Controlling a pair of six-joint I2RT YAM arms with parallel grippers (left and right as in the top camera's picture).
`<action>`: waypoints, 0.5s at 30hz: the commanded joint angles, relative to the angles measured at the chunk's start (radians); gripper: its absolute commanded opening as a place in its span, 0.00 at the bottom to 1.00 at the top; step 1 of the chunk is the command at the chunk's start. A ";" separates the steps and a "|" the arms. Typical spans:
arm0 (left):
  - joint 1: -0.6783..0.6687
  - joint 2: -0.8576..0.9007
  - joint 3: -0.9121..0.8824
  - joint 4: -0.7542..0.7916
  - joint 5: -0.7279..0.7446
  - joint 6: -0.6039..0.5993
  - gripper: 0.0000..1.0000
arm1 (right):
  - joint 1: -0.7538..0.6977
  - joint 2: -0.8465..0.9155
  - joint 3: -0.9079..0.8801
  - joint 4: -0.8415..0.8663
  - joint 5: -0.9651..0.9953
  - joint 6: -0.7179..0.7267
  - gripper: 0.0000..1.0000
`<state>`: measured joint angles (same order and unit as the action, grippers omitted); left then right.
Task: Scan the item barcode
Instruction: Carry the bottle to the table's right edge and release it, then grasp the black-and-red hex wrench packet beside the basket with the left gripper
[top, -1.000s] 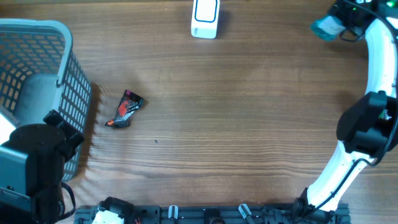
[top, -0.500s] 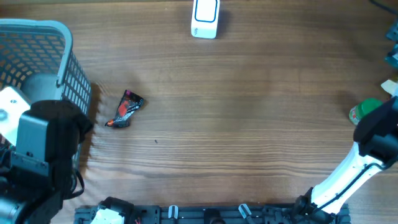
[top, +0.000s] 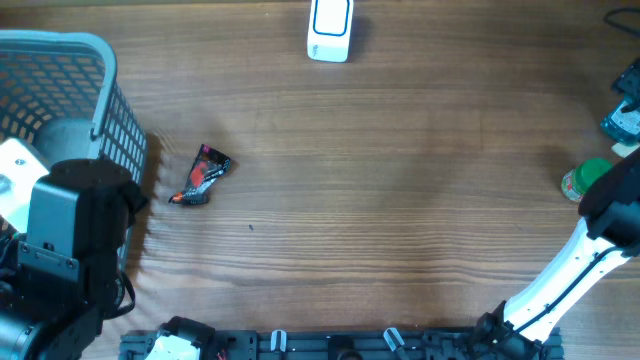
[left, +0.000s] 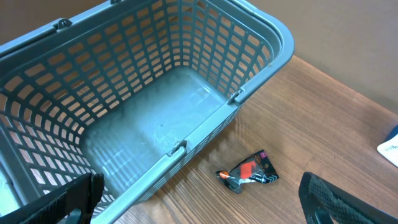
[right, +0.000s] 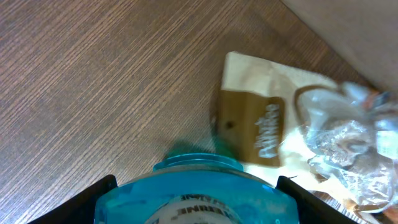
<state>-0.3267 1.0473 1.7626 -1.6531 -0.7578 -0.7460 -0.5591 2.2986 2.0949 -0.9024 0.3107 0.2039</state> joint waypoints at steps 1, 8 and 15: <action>0.005 0.000 0.002 0.003 -0.021 0.008 1.00 | 0.002 0.002 0.003 0.001 0.002 -0.001 0.83; 0.005 0.000 0.002 -0.009 -0.022 0.008 1.00 | 0.023 -0.222 0.051 -0.044 -0.003 -0.017 1.00; 0.005 0.000 0.002 0.004 -0.040 0.008 1.00 | 0.268 -0.601 0.052 -0.101 -0.384 0.011 1.00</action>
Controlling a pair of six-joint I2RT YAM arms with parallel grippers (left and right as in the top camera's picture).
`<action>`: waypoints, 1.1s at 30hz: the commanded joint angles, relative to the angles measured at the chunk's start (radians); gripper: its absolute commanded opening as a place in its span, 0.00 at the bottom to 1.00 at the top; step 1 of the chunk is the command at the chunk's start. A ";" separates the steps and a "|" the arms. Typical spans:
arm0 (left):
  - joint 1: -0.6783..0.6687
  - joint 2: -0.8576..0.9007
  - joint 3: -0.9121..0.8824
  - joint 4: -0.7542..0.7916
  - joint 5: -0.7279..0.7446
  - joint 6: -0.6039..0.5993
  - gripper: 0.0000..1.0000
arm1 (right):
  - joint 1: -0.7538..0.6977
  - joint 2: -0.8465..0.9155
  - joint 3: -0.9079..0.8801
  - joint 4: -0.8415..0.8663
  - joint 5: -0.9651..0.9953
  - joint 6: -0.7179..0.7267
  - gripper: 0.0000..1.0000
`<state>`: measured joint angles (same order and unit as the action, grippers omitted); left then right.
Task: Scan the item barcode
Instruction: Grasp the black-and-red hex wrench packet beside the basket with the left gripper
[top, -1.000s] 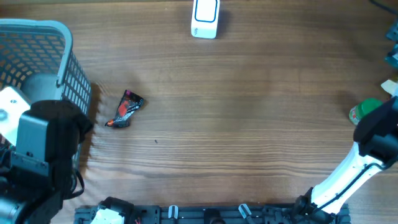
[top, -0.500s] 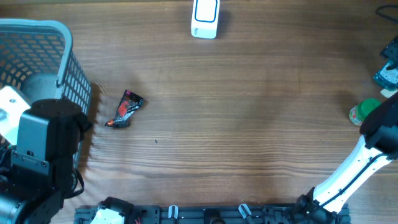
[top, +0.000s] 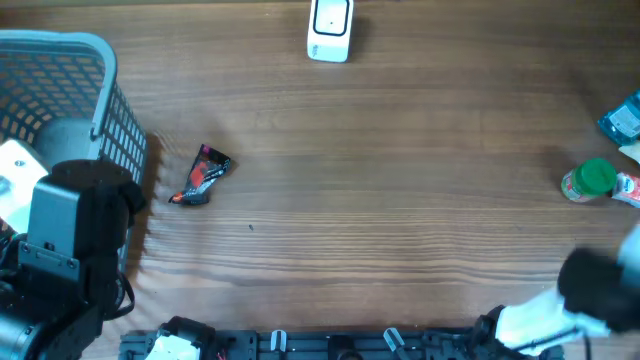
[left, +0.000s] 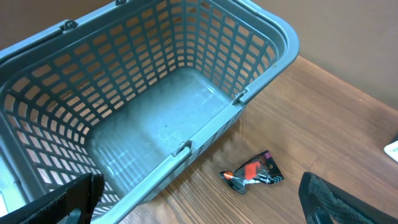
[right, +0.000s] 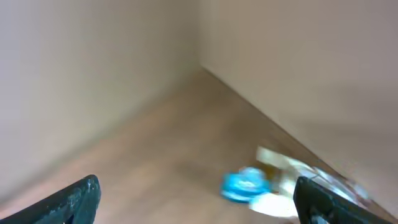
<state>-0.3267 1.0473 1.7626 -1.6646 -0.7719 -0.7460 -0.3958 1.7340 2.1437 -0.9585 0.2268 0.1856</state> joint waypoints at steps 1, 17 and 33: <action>0.005 0.000 0.002 0.026 -0.026 0.008 1.00 | 0.166 -0.026 -0.001 -0.051 -0.420 0.042 1.00; 0.002 0.029 -0.071 0.010 0.192 0.481 1.00 | 0.716 0.483 -0.018 -0.063 -0.517 0.177 1.00; -0.150 0.765 -0.438 0.229 0.268 0.556 1.00 | 0.409 0.423 -0.019 -0.187 -0.510 0.046 0.96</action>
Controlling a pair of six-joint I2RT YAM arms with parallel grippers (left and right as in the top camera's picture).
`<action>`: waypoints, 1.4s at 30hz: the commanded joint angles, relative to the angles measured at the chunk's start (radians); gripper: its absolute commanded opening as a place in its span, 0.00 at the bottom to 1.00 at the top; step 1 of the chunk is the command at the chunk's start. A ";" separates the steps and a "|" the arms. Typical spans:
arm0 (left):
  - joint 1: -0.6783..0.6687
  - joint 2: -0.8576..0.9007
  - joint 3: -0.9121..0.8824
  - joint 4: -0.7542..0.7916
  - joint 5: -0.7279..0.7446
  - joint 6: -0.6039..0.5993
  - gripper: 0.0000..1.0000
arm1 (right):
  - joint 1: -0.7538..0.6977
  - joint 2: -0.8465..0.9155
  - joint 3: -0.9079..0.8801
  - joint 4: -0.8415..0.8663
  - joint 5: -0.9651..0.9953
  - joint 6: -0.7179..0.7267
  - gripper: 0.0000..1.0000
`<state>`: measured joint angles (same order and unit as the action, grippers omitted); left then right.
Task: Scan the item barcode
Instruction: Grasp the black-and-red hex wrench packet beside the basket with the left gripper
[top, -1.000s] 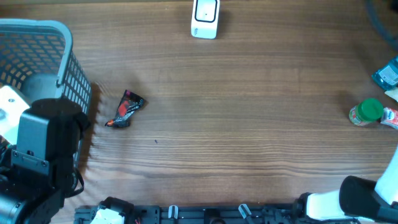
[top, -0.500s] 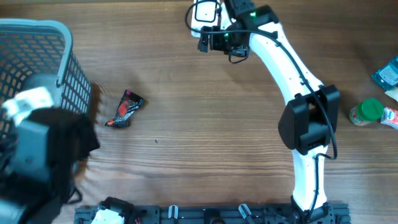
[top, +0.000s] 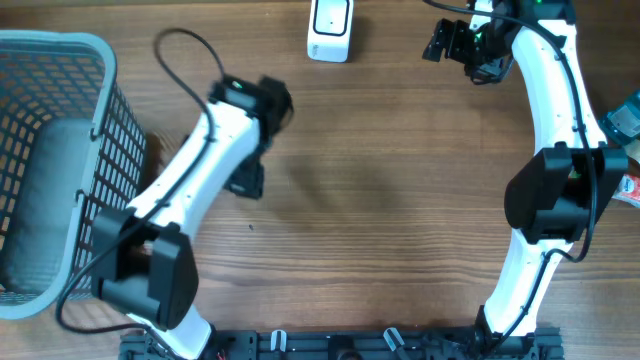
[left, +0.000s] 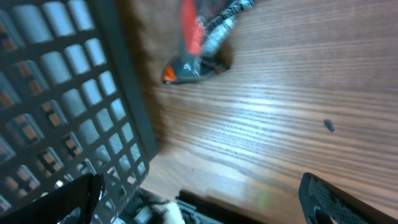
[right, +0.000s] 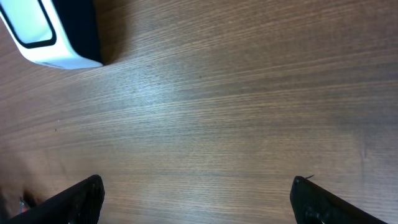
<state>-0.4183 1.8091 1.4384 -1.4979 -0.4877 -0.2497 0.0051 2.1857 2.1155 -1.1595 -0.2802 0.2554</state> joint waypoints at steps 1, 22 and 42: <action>-0.075 0.003 -0.158 0.103 -0.022 0.088 1.00 | 0.008 -0.028 0.010 0.015 -0.002 -0.024 0.96; 0.145 0.005 -0.381 0.678 -0.199 0.430 0.85 | 0.008 -0.028 0.010 0.074 -0.002 -0.072 0.88; 0.192 0.005 -0.381 0.772 -0.175 0.430 0.51 | 0.008 -0.028 0.010 0.077 -0.002 -0.072 0.80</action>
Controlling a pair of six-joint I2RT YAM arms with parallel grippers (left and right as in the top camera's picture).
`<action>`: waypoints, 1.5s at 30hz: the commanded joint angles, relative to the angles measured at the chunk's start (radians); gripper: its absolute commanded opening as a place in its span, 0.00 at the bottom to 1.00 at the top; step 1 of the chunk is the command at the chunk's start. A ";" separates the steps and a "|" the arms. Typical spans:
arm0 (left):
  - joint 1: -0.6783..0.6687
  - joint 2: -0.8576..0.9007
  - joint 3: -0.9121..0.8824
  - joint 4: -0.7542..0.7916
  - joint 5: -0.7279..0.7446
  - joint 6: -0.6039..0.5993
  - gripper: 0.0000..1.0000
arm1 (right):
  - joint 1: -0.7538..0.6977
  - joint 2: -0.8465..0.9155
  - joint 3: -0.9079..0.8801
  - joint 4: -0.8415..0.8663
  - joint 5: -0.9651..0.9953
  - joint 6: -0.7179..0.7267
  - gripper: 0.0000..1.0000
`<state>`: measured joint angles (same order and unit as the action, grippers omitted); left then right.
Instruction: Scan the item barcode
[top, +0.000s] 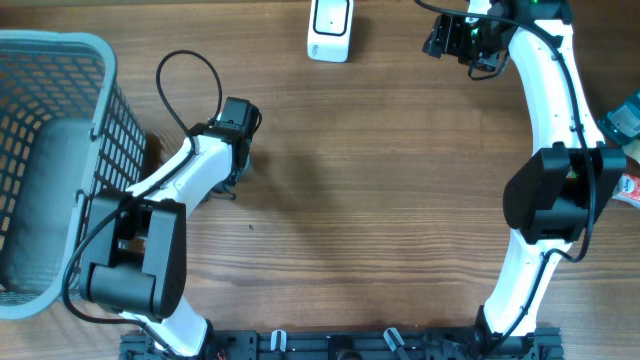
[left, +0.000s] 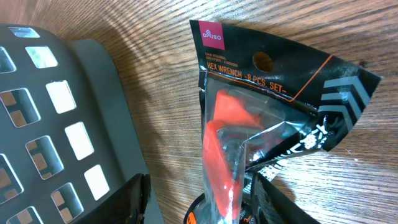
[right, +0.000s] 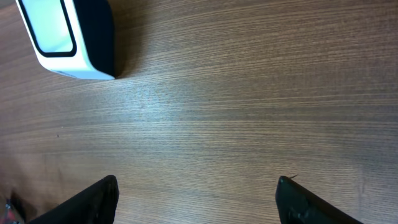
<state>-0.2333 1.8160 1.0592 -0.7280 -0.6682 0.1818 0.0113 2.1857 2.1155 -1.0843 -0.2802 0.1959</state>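
The item is a black packet with a red hex wrench set (left: 249, 118), lying on the wooden table beside the basket. My left gripper (left: 202, 202) is down over it, fingers open on either side of its lower end; a gap shows at the left finger (left: 134, 199). In the overhead view the left gripper (top: 226, 176) hides the packet. The white and black scanner (top: 330, 25) stands at the table's far edge and shows again as the scanner (right: 68, 37). My right gripper (top: 448, 35) hovers open to its right over bare wood, also seen as the right gripper (right: 196, 199).
A grey mesh basket (top: 105, 75) fills the left side, its wall (left: 56, 106) close beside the packet. A blue packet (top: 625, 115) and another small item (top: 632, 186) lie at the right edge.
My left gripper, which stood wide open off to one side of the packet, now has narrower jaws on either side of it. The right gripper has hardly moved.
First my left gripper hung over the basket and my right over a green-capped bottle at the right edge. The right arm was then withdrawn. Later the left arm reached the packet and the right stood beside the scanner. Now the left fingers flank the packet.
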 joint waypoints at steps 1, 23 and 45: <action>0.007 -0.002 -0.003 0.003 0.018 -0.002 0.51 | 0.002 -0.028 0.010 0.002 -0.002 -0.013 0.79; 0.042 -0.002 -0.035 0.002 0.118 -0.006 0.13 | 0.002 -0.028 0.010 -0.009 -0.002 -0.012 0.74; 0.039 -0.219 0.428 -0.201 0.724 -0.329 0.04 | -0.011 -0.028 0.010 -0.008 -0.003 0.033 0.74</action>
<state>-0.1959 1.6714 1.3285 -0.9249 -0.2508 -0.0578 0.0113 2.1857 2.1155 -1.0885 -0.2802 0.1963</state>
